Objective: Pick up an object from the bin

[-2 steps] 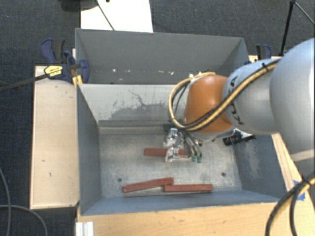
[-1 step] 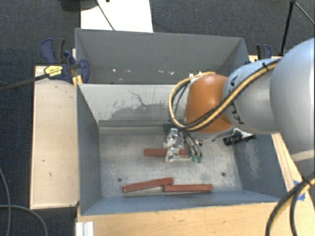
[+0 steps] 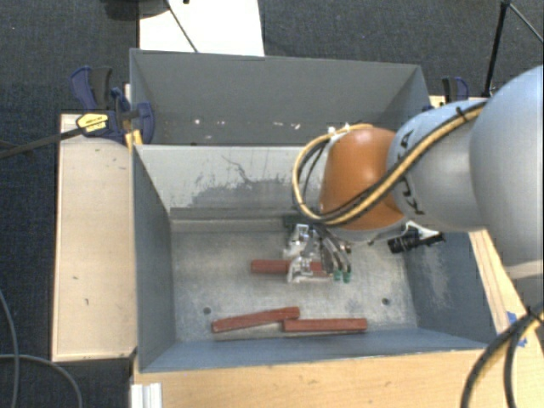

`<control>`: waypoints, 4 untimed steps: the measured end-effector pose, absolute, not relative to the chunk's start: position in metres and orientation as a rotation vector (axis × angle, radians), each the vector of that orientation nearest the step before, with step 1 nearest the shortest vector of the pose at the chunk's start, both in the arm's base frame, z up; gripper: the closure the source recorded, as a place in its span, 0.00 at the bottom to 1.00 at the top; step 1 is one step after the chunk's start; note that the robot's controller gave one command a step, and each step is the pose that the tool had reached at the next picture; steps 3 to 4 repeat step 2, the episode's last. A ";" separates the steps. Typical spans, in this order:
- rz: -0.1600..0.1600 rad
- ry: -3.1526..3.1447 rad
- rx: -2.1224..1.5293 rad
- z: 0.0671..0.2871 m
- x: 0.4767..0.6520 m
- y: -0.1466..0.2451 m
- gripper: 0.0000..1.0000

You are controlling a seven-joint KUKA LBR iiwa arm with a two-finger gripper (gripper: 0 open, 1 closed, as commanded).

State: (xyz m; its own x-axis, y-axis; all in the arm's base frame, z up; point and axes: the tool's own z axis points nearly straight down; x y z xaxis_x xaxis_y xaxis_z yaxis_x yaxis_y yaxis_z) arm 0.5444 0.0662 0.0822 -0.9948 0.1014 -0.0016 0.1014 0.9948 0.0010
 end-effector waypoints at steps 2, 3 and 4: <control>0.001 3.137 0.159 0.120 0.544 0.066 1.00; 0.001 3.137 0.159 0.120 0.544 0.066 1.00; 0.001 3.137 0.159 0.120 0.544 0.066 1.00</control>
Offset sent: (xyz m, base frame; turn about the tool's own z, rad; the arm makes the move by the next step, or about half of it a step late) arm 0.0000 0.0000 0.0248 0.0000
